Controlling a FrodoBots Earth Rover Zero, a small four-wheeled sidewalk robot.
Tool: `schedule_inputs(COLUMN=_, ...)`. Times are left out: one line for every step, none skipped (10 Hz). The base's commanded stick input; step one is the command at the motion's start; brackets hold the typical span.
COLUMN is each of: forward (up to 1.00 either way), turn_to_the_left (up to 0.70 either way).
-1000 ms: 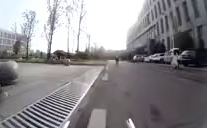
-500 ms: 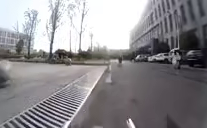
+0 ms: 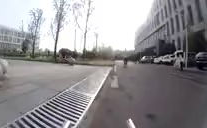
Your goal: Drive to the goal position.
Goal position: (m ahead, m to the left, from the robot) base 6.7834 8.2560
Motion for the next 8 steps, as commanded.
schedule_inputs(forward=0.69, turn_to_the_left=0.14)
schedule_inputs(forward=0.7, turn_to_the_left=0.14)
schedule_inputs(forward=0.7, turn_to_the_left=0.14)
schedule_inputs(forward=0.7, turn_to_the_left=0.14)
schedule_inputs(forward=0.7, turn_to_the_left=0.14)
schedule_inputs(forward=0.7, turn_to_the_left=0.14)
schedule_inputs(forward=0.7, turn_to_the_left=0.14)
schedule_inputs(forward=0.7, turn_to_the_left=0.14)
